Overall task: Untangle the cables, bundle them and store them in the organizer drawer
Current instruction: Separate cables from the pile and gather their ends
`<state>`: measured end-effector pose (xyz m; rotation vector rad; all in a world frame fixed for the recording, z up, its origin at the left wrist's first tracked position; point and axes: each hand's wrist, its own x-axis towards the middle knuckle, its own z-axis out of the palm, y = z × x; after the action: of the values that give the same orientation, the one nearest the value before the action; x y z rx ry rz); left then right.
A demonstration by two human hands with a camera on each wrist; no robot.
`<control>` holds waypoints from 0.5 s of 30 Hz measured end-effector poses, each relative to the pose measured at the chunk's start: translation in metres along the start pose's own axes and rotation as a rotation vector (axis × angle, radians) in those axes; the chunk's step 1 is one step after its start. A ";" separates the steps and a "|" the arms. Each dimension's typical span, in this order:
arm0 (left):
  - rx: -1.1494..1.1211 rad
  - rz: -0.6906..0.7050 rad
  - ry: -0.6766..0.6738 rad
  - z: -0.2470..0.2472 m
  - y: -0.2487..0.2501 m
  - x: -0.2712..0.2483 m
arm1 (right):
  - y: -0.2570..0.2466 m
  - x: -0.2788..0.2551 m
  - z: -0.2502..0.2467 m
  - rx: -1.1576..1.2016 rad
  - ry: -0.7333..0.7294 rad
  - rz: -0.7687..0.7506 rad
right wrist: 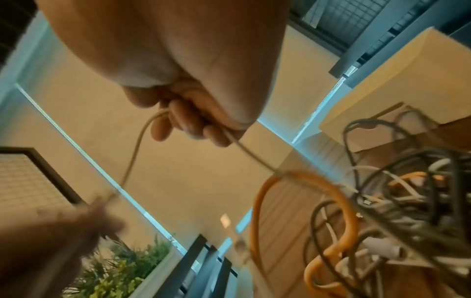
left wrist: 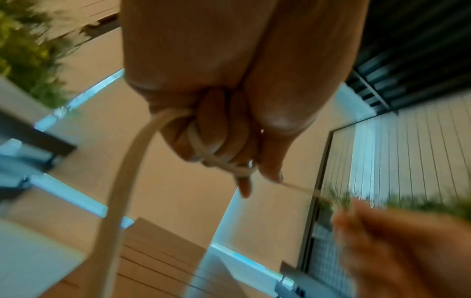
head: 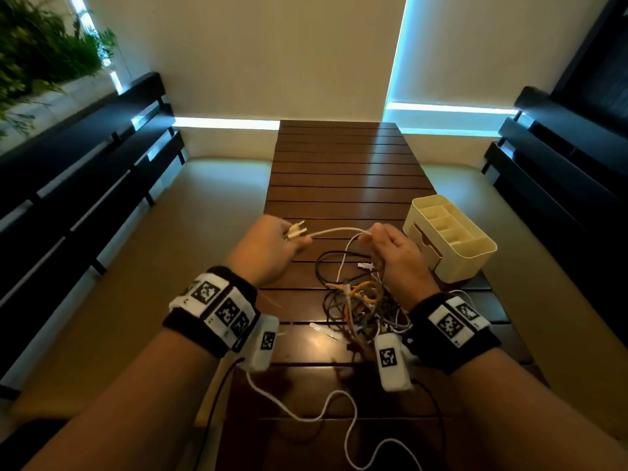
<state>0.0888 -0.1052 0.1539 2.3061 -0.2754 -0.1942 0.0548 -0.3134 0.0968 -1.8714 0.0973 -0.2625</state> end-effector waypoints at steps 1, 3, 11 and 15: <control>0.015 -0.028 0.022 0.002 -0.002 -0.001 | -0.007 0.002 -0.001 -0.027 0.013 -0.033; -0.034 -0.003 0.171 0.002 0.002 -0.005 | -0.012 0.006 -0.002 -0.154 0.008 -0.102; 0.061 0.281 0.125 0.017 0.020 0.009 | -0.016 0.022 0.018 -0.446 -0.127 -0.351; -0.130 0.239 0.012 0.022 0.008 0.019 | -0.028 0.025 0.015 -0.379 -0.111 -0.398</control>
<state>0.1012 -0.1304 0.1439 2.1241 -0.5138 -0.0750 0.0809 -0.2956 0.1226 -2.2714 -0.3260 -0.4347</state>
